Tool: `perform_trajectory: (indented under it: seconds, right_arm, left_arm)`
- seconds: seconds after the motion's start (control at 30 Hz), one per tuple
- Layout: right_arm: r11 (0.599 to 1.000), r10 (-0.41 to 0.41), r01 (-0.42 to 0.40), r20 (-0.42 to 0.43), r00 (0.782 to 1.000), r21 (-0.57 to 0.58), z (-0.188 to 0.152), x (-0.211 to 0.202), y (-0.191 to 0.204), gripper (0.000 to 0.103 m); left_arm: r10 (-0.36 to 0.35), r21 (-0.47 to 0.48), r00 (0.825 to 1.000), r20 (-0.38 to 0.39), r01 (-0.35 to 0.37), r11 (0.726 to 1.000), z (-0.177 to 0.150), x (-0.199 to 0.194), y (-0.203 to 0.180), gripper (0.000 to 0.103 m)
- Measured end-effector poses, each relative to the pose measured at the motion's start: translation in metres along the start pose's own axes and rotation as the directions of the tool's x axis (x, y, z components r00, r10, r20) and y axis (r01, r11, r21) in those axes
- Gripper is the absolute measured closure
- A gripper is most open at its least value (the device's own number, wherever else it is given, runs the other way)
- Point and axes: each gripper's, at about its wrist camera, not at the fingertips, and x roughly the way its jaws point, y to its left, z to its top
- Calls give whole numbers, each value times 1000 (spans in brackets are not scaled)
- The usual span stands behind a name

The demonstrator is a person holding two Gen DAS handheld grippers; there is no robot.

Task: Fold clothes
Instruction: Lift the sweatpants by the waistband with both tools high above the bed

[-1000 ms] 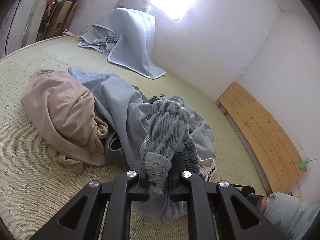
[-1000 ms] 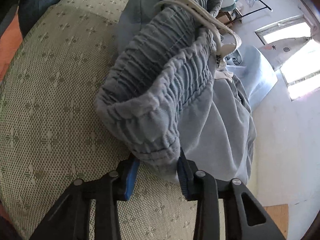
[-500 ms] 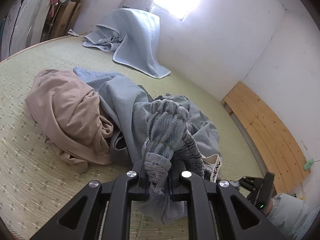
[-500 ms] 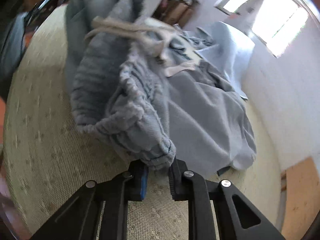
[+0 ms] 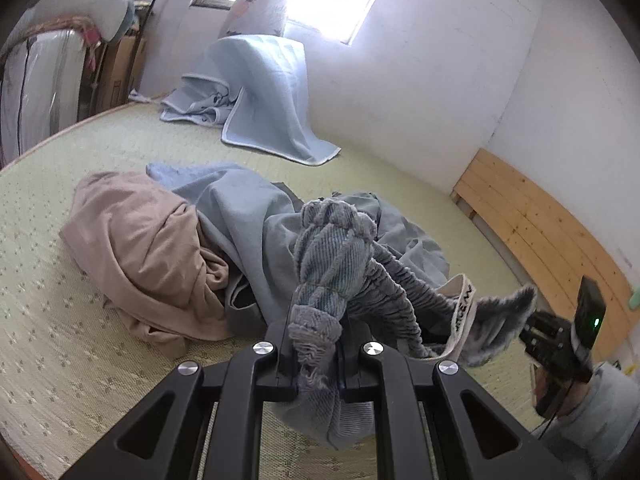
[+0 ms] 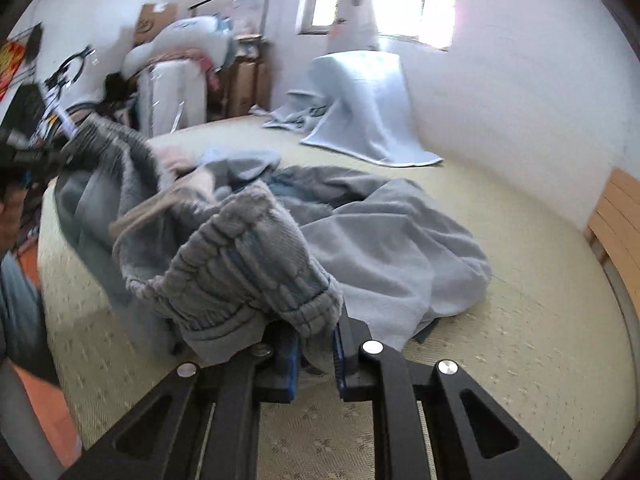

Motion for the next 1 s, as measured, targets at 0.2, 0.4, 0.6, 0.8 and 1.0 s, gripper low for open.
perform_trajectory:
  seconds: [0.2, 0.4, 0.6, 0.8, 1.0]
  right_arm:
    - [989, -90, 82, 61, 994, 119, 23, -18, -14, 91]
    - [980, -166, 150, 119, 979, 132, 63, -43, -10, 92]
    - [971, -220, 193, 207, 953, 142, 116, -86, -19, 92]
    - [958, -272, 229, 292, 917, 173, 168, -146, -32, 92]
    - [948, -304, 239, 381, 873, 208, 214, -213, -47, 92]
  left_arm:
    - [16, 51, 1000, 25, -18, 999, 0, -6, -9, 91]
    - [13, 95, 998, 62, -19, 995, 7, -24, -25, 91]
    - [-36, 65, 992, 121, 28, 997, 30, -53, -41, 91]
    - [-144, 62, 966, 217, 134, 989, 86, -98, -75, 91]
    - [-188, 139, 925, 329, 149, 979, 152, -156, -121, 92]
